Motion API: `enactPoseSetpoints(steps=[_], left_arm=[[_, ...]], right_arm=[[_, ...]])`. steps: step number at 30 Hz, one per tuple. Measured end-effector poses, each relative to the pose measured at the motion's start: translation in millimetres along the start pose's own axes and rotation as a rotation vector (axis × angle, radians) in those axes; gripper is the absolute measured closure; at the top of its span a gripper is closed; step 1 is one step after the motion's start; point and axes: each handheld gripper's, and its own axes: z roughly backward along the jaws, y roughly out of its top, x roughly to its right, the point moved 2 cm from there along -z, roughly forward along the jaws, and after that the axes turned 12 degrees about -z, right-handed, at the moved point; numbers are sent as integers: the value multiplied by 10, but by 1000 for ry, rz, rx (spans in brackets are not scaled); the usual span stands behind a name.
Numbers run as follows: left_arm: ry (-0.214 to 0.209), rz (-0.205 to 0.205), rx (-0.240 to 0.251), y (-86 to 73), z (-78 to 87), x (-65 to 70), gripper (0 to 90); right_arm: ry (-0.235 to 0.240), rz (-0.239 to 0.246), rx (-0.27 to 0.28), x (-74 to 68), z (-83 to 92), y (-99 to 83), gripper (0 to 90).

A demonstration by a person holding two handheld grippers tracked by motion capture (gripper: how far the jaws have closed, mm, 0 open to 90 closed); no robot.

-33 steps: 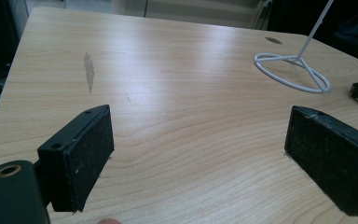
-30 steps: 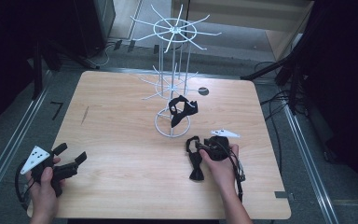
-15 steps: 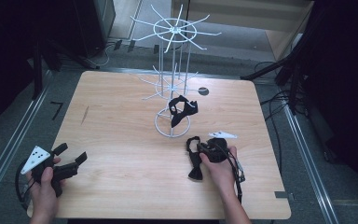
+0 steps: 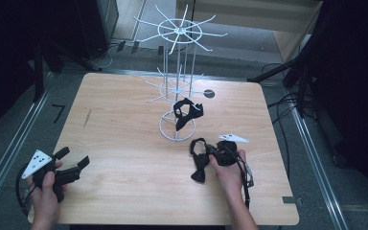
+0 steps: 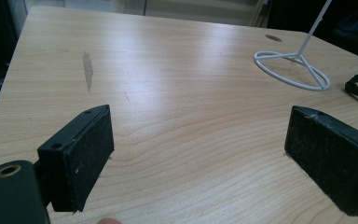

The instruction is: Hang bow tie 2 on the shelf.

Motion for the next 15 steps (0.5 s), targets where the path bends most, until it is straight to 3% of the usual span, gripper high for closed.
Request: enactPoseSetpoints(steps=[15], left_arm=[[-4, -12, -10, 2, -7, 6, 84]], right_arm=[[13, 23, 166, -86, 207, 269, 900]])
